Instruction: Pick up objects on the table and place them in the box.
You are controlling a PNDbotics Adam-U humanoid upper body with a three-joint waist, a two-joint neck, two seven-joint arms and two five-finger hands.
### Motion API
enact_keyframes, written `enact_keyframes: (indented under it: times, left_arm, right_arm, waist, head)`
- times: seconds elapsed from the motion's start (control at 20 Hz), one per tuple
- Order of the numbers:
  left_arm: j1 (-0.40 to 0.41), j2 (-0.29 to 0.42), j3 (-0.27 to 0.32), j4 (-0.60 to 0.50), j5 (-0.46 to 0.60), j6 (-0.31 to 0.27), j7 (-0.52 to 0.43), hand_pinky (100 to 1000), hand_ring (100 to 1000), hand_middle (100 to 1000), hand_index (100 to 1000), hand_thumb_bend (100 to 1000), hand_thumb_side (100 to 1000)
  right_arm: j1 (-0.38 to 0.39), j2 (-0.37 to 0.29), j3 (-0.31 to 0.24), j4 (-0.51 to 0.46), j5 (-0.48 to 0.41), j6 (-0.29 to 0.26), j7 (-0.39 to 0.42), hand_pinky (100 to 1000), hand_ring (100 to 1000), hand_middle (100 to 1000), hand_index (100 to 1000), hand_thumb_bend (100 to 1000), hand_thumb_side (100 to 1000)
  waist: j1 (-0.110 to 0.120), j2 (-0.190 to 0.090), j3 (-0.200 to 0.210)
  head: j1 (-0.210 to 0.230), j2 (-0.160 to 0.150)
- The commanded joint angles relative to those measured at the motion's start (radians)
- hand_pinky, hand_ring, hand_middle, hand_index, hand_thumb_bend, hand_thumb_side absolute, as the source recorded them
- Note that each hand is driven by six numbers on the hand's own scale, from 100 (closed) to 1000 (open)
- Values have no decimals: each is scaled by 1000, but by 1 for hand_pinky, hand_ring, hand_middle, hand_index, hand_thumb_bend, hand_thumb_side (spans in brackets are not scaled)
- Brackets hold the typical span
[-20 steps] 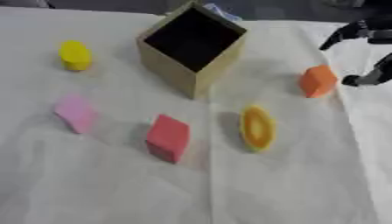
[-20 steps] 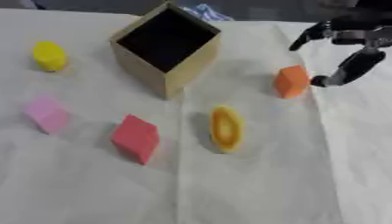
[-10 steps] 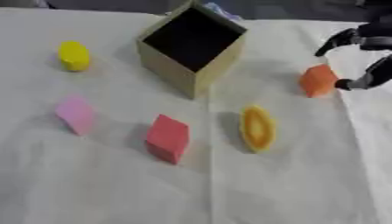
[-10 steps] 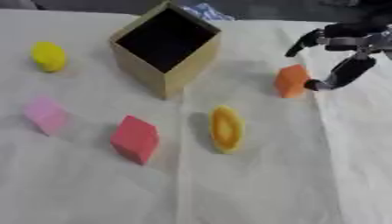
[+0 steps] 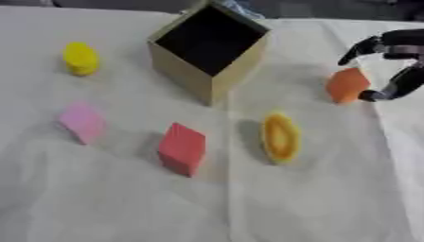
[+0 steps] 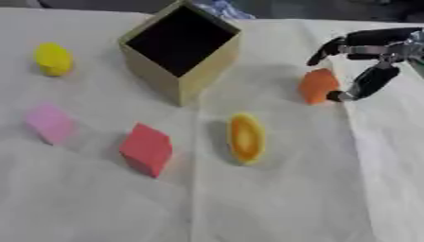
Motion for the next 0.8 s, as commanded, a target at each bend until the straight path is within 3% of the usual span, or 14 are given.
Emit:
enact_keyframes:
  times: [0.05,0.5,0.8]
  left_arm:
    - [-8,12,0,-15,4,-1,-5,846,632,726,834,224,849]
    - [-9,11,-1,-14,5,-2,-8,847,632,726,833,221,852]
    - [-9,10,-1,-14,6,-2,-10,847,631,724,830,220,852]
  right_arm:
    - [-24,-15,-18,17,26,-20,1,914,921,832,902,385,213]
    - [-34,8,-28,67,77,-35,-25,907,900,764,852,394,190]
    - [-40,19,-31,80,103,-33,-66,893,843,660,771,409,107]
  waist:
    - [1,-17,1]
    - [0,-12,6]
    - [-1,-13,9]
  head:
    - [-1,-15]
    - [1,-16]
    - [0,-17]
